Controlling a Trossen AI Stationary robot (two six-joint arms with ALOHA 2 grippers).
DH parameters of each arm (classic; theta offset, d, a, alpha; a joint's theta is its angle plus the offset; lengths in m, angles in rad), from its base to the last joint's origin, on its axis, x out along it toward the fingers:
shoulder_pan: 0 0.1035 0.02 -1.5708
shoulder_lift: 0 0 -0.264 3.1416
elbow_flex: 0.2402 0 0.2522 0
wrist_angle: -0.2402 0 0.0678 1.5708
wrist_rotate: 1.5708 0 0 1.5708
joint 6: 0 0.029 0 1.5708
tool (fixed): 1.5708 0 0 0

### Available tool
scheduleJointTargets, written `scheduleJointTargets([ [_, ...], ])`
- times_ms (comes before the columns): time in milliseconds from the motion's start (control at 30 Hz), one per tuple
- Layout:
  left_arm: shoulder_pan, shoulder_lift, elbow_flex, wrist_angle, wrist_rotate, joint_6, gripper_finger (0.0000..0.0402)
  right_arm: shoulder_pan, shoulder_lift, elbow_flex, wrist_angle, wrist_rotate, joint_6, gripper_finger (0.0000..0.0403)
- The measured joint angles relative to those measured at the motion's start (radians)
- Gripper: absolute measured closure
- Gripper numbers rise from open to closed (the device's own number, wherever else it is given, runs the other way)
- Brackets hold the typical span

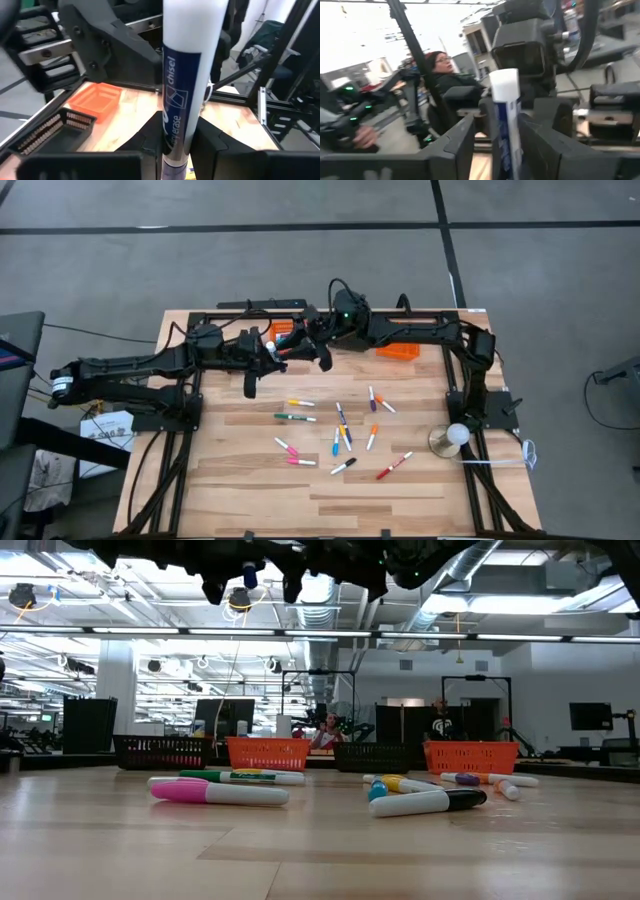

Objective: Pick & Place Markers
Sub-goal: Put the large blue marker pen into the left orange bin

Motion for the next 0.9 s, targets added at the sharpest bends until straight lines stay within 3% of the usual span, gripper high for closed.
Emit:
scheduleJointTargets([
  [200, 0.053, -0.001, 0.001, -0.085, -0.019, -0.003, 0.0339, -0.049, -0.03, 0.0, -0.127, -0.115, 0.002, 0.0238],
  [500, 0.152, -0.001, 0.001, -0.205, -0.013, 0.055, 0.0339, -0.094, -0.151, 0.0, -0.508, -0.091, -0.256, 0.0248],
  [767, 0.227, 0.022, 0.001, -0.207, 0.046, 0.091, 0.0339, -0.128, -0.283, 0.0, -0.903, 0.071, -0.435, 0.0261],
  [900, 0.237, 0.065, 0.001, -0.204, 0.072, 0.124, 0.0339, -0.135, -0.338, -0.001, -1.017, 0.145, -0.47, 0.0266],
])
